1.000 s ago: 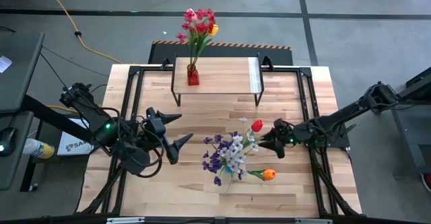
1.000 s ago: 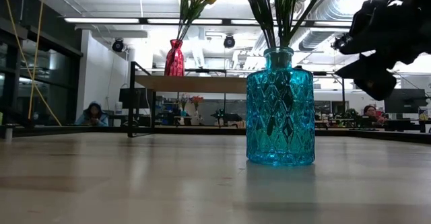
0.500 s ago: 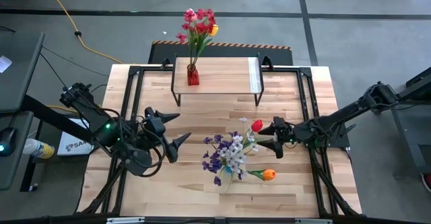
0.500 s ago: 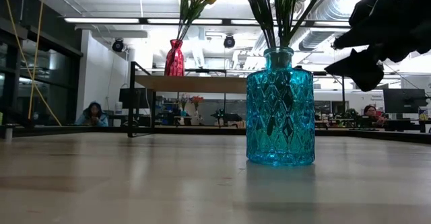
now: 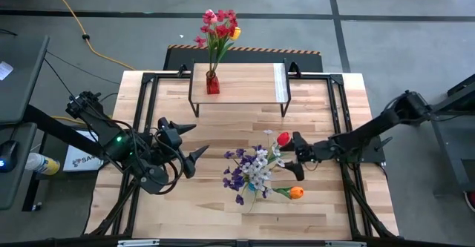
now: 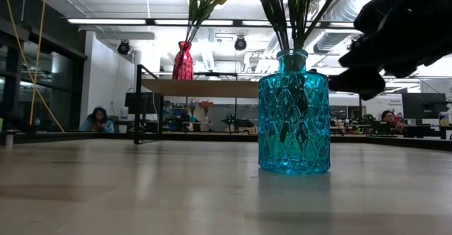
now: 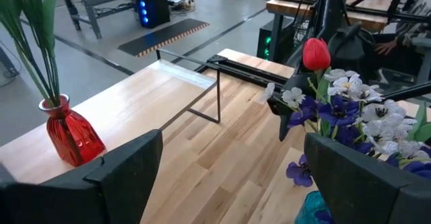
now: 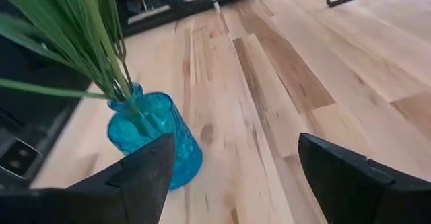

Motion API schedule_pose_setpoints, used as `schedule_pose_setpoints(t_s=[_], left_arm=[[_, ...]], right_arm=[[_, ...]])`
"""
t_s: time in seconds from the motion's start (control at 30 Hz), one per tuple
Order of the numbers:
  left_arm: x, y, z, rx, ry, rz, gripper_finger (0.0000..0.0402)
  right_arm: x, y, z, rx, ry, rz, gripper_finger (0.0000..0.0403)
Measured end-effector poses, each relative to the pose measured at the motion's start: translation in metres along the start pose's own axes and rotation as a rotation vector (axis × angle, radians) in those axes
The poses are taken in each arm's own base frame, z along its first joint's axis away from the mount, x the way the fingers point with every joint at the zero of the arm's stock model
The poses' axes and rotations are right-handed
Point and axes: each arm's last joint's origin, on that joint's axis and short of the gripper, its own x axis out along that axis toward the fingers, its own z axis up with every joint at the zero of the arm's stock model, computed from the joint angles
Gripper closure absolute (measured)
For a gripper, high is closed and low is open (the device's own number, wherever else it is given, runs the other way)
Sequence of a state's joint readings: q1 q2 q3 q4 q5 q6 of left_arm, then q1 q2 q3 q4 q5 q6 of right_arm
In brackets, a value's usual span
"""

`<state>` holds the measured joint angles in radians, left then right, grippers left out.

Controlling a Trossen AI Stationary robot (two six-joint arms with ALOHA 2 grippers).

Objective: Pick and place flowers into a vace then onto a shelf
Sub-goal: Put the blue vase on the shelf

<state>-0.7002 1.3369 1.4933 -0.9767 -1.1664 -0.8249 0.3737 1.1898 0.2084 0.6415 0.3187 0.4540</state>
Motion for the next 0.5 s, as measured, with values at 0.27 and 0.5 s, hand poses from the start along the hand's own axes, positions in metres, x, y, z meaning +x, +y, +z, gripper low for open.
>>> schedule_pose_setpoints(t_s=[0.27,0.5], left_arm=[[0.000,0.000,0.000,0.000,0.002,-0.002,0.0009],[0.000,-0.001,-0.002,0.008,0.044,-0.035,0.0009]], right_arm=[[0.031,0.018,0.011,-0.173,0.036,0.029,0.0100],[0.041,0.024,0.007,-0.179,0.108,0.128,0.0100]])
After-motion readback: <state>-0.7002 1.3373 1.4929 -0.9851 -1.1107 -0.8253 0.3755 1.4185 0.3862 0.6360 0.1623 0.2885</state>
